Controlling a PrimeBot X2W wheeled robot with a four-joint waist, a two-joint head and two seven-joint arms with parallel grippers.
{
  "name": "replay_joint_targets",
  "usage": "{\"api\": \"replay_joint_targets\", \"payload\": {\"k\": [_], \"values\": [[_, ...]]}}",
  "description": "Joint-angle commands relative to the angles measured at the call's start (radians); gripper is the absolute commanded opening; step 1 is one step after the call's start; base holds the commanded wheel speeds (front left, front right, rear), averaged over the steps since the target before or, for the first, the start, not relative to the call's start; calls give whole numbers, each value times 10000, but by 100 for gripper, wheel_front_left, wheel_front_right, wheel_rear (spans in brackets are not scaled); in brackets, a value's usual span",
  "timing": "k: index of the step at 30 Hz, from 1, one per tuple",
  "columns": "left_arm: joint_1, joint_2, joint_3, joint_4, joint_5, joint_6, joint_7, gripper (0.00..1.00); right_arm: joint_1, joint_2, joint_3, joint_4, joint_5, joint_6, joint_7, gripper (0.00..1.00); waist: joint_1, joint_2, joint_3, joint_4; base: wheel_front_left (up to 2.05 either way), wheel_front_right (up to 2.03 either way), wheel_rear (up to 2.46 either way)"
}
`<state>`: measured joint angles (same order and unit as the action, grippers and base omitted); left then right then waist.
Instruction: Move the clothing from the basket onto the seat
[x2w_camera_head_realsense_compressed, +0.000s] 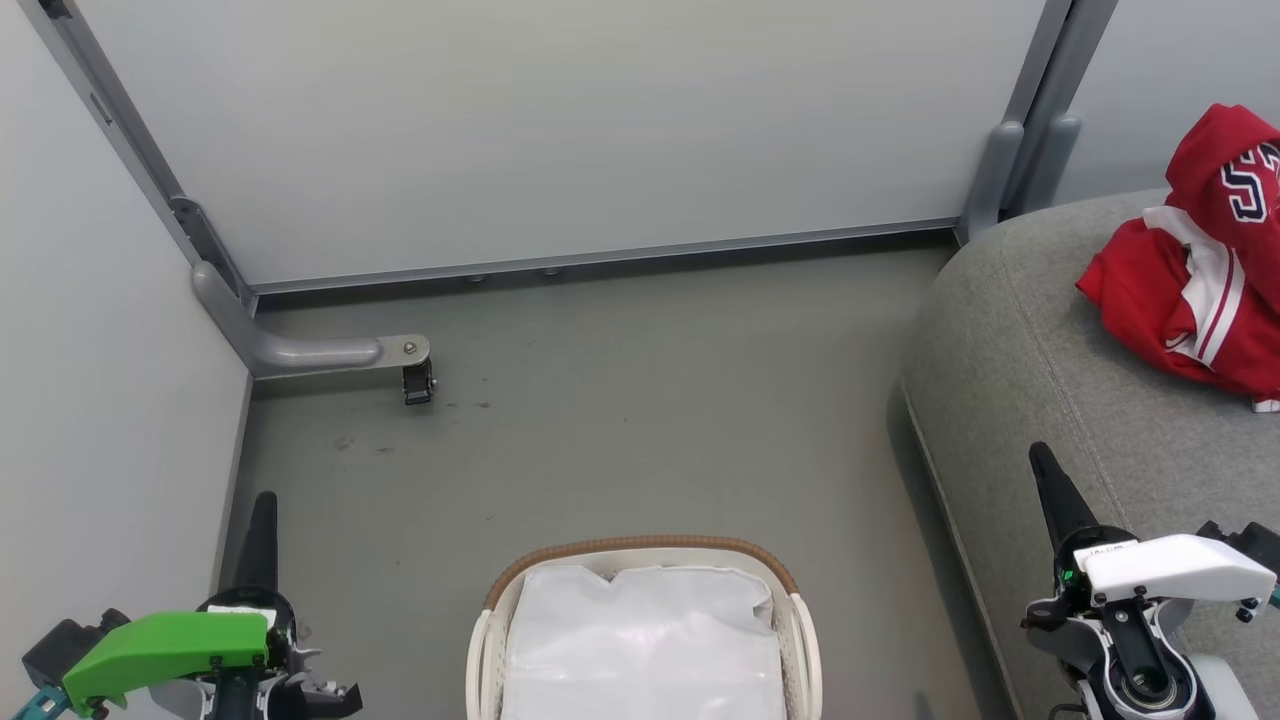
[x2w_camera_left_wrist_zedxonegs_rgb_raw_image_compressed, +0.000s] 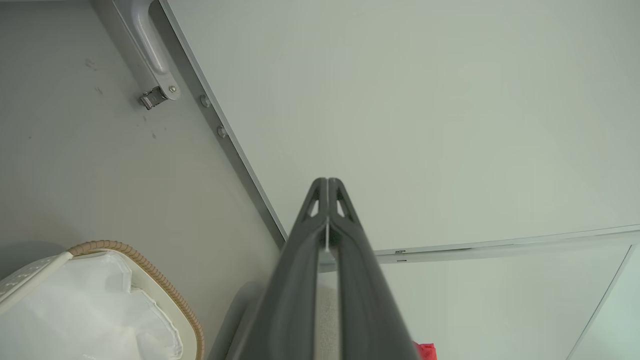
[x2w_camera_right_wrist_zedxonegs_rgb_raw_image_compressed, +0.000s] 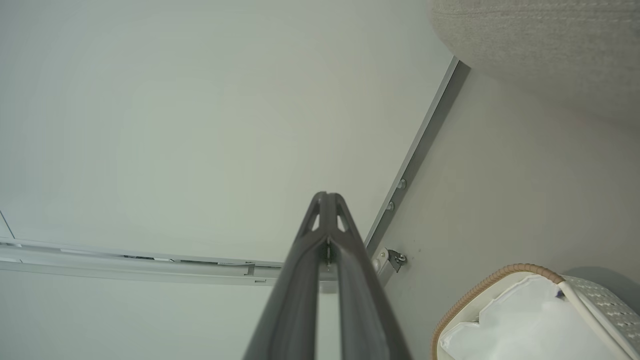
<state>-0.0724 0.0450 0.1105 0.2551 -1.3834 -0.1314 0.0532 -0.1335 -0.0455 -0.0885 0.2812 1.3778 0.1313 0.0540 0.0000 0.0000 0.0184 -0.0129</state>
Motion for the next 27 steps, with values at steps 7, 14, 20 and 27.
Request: {"api": "replay_joint_targets", "payload": {"k": [7,14,20,27], "values": [[-281,78,39,-99,-681,11,194,0,150,-62,-107,-168,702,-8,199,0,0,0,-36,30,0,0,0],[-338,80,42,-102,-1183,12,330,0,200,-66,-160,-239,1218,-6,328,0,0,0,-69,58,0,0,0],[-351,82,45,-104,-1613,13,437,0,237,-69,-202,-297,1643,-5,436,0,0,0,-98,82,0,0,0],[-426,83,49,-113,-2067,13,578,0,287,-72,-256,-358,2123,-5,567,0,0,0,-131,110,0,0,0]]}}
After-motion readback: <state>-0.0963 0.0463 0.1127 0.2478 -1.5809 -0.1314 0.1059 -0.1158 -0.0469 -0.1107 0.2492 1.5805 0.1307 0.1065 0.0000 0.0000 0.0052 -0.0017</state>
